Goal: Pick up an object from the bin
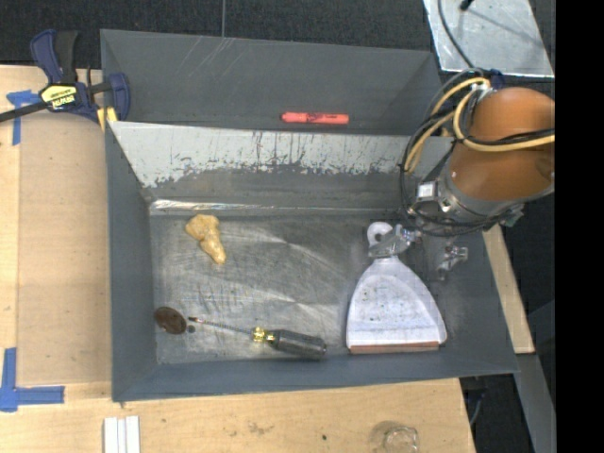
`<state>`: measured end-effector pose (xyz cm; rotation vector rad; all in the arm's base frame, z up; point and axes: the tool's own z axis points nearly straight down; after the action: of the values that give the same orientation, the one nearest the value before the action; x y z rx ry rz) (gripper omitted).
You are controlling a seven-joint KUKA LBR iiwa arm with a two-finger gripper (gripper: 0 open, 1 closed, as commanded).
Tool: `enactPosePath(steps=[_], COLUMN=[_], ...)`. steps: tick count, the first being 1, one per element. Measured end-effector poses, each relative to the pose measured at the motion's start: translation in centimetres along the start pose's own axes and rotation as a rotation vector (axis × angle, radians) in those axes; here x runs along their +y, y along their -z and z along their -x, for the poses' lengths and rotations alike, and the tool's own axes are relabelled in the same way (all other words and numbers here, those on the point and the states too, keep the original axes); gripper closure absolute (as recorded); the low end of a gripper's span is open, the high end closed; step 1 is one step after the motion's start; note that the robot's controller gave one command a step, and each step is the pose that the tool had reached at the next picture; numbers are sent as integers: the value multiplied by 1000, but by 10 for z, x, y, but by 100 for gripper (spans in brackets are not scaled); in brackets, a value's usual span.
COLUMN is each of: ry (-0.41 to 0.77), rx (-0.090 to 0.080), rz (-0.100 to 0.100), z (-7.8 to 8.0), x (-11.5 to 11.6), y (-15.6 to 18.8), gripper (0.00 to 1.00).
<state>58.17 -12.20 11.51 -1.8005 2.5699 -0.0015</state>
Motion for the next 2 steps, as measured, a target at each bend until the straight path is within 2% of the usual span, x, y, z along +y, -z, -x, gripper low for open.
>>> enactPosePath(steps=[1,2], ry=[203,202], rx=[-26,-26], rz=[-70,-69], z=[9,9], x=[42,42], y=[-29,-29], gripper=[100,100])
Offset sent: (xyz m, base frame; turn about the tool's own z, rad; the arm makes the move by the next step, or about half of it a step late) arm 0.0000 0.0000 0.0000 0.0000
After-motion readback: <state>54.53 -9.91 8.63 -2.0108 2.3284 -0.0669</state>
